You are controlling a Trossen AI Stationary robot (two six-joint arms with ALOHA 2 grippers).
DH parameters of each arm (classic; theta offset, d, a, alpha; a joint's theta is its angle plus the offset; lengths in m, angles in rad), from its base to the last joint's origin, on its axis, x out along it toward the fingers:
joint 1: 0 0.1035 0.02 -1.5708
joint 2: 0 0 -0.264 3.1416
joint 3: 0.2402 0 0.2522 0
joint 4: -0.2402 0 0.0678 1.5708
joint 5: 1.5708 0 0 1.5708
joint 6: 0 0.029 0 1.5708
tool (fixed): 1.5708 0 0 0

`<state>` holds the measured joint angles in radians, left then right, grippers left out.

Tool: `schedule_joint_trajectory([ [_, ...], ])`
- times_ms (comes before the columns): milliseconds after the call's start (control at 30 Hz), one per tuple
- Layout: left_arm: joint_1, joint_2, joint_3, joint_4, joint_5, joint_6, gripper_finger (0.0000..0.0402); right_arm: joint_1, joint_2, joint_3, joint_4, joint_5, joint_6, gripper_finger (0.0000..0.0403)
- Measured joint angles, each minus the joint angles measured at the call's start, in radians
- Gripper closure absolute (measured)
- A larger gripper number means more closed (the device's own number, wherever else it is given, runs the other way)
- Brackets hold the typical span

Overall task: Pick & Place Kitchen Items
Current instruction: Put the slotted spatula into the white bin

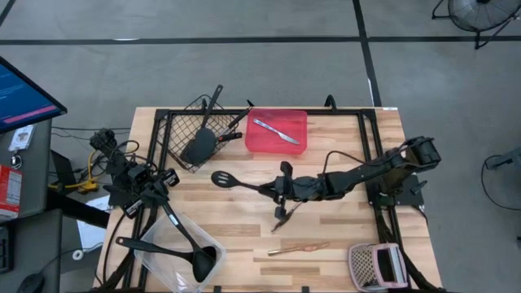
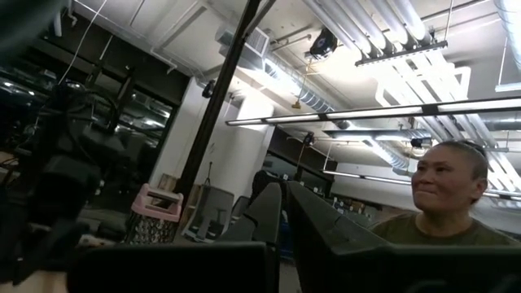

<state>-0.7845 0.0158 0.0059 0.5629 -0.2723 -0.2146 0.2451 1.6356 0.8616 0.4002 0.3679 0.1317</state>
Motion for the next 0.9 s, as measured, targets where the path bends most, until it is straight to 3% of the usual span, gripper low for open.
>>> schedule_joint_trajectory([
  [900, 0.000, 0.000, 0.000, 0.000, 0.000, 0.000, 0.0394, 0.001, -0.165, 0.000, 0.072, -0.026, -0.045, 0.0336],
])
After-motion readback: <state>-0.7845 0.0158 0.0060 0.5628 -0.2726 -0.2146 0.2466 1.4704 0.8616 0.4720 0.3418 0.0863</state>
